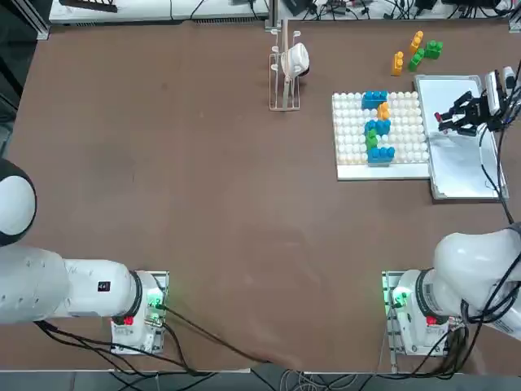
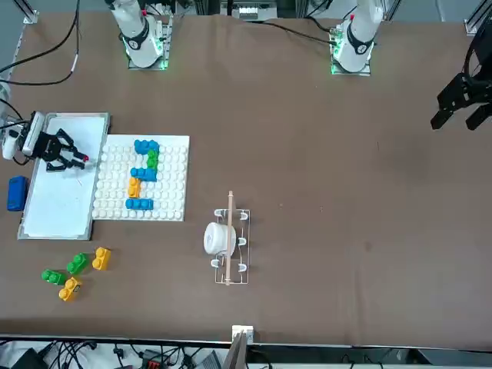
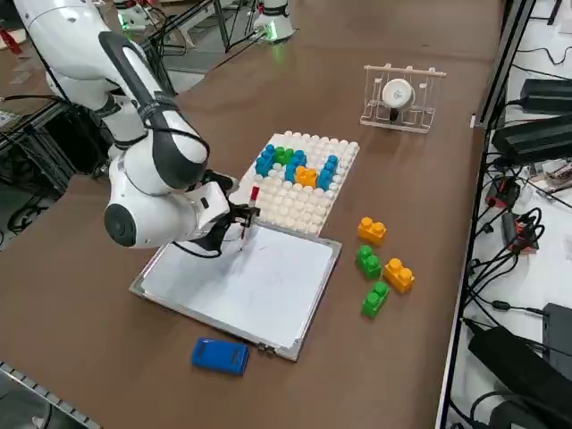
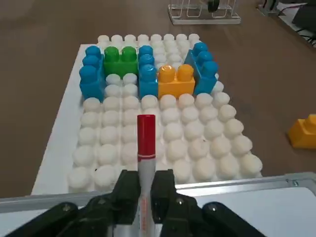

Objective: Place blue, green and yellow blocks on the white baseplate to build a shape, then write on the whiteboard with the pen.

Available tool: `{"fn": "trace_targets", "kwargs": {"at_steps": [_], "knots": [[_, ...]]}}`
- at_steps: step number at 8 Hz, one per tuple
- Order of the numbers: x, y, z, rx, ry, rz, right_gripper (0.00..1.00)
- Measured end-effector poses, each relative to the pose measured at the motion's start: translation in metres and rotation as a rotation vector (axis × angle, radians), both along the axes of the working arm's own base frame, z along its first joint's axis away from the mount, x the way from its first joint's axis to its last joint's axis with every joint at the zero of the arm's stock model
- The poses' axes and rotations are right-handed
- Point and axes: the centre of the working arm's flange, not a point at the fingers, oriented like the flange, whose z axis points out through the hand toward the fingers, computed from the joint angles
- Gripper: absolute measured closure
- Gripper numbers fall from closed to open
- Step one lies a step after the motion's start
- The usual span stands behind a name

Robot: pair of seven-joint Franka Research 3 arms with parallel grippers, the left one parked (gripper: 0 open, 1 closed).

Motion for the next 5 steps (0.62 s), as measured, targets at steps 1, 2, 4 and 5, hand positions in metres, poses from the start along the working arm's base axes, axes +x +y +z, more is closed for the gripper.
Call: {"fn": "trace_targets", "kwargs": {"at_steps": [1,2,4,5], "knots": [[0.0047,-0.0011,0.0009,-0.004,-0.006,0.002,0.82],[0.0078,-0.0021,0.0008,-0.005,-0.01,0.003,0.82],[0.0122,-0.0048,-0.0015,-0.004,-0.015,0.003,0.82],[0.0142,-0.0065,-0.0042,-0.001,-0.018,0.007,0.82]]}}
